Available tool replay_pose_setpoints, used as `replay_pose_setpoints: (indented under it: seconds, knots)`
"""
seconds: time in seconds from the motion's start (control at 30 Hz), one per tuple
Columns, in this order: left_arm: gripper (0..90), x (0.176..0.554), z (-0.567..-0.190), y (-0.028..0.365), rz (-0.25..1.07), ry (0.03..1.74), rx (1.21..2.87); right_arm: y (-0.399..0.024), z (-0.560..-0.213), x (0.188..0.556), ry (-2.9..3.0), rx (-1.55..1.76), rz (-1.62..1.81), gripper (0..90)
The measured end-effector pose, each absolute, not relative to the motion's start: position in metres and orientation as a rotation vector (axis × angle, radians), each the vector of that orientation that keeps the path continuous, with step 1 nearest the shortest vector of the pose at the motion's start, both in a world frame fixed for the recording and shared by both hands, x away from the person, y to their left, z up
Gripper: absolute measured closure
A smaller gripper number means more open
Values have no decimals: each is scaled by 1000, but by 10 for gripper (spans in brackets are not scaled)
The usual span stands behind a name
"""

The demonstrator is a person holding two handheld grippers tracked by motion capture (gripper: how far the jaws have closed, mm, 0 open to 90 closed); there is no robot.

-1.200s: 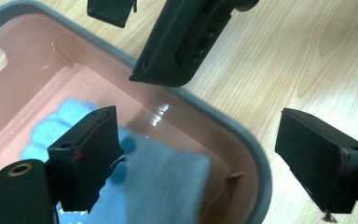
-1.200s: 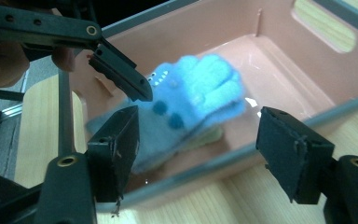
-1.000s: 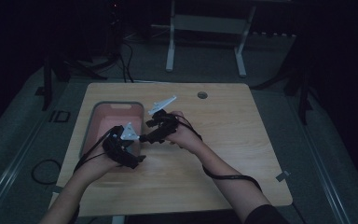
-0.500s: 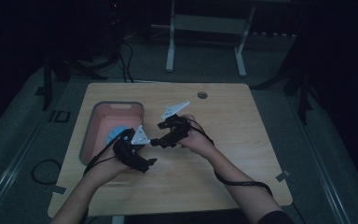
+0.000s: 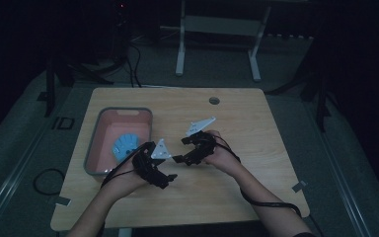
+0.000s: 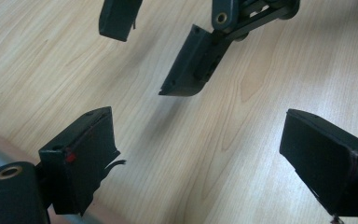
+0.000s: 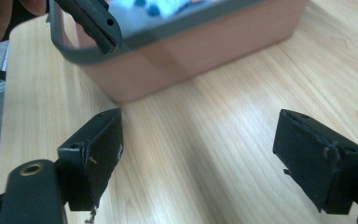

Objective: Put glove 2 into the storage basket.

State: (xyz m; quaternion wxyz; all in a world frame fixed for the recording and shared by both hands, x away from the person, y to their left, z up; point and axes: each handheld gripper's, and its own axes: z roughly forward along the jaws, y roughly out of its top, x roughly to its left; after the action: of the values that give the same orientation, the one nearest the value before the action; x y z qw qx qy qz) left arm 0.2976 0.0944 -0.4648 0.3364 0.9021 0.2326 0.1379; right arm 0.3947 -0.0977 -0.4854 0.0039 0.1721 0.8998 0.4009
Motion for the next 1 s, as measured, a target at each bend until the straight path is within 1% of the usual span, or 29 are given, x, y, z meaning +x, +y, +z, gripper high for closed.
replay_pose_setpoints:
  seconds: [0.23, 0.63, 1.0]
  knots:
    - [110, 291, -474, 77, 341, 545, 2371, -122, -494, 387, 2826, 529, 1220, 162]
    - [110, 284, -479, 64, 326, 499, 2374, -140, -509, 377, 2832, 544, 1211, 146]
    - [111, 279, -493, 45, 320, 437, 2375, -168, -524, 366, 2805, 581, 1227, 146]
